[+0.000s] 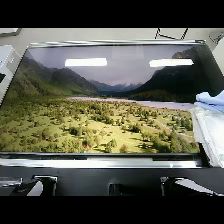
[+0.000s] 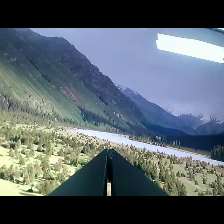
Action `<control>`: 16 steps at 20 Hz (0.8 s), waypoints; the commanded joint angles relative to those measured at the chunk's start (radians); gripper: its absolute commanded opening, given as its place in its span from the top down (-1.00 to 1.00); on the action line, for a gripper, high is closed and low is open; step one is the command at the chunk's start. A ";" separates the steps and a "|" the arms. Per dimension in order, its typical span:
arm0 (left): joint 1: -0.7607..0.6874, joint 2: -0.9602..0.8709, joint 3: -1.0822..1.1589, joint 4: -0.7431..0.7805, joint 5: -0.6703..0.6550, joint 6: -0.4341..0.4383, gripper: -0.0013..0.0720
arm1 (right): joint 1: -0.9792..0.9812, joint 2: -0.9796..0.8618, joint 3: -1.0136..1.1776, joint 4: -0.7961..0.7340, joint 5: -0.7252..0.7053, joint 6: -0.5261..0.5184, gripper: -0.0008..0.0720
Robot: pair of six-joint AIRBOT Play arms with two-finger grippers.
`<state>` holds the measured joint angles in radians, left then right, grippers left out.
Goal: Fold the clothes and pants, and hang the long-sleeved shirts on hangers.
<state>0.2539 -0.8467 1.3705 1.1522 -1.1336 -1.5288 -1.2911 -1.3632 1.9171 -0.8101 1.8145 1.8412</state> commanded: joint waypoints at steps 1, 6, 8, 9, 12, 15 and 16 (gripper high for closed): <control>0.000 0.001 0.000 0.000 0.000 0.003 0.90 | -0.024 0.018 -0.039 -0.217 0.035 -0.007 0.86; 0.000 0.000 0.000 0.000 0.000 0.002 0.90 | -0.025 0.090 -0.369 -0.552 0.027 -0.134 0.86; 0.000 0.001 0.000 0.000 0.000 0.002 0.90 | -0.026 0.102 -0.494 -0.571 -0.027 -0.136 0.86; 0.000 0.000 0.000 0.000 0.000 0.002 0.90 | -0.026 0.105 -0.547 -0.571 -0.062 -0.136 0.86; 0.000 0.000 0.000 0.000 0.000 0.002 0.90 | -0.026 0.104 -0.639 -0.602 -0.135 -0.153 0.53; -0.003 0.000 0.000 0.000 0.012 0.002 0.90 | -0.026 0.104 -0.606 -0.516 -0.225 -0.207 -0.75; -0.014 0.000 0.000 0.000 0.050 0.002 0.91 | -0.024 0.104 -0.565 -0.399 -0.278 -0.235 -0.75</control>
<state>0.2501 -0.8467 1.3705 1.1519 -1.1267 -1.5272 -1.3167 -1.2610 1.3296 -1.3476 1.6566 1.6703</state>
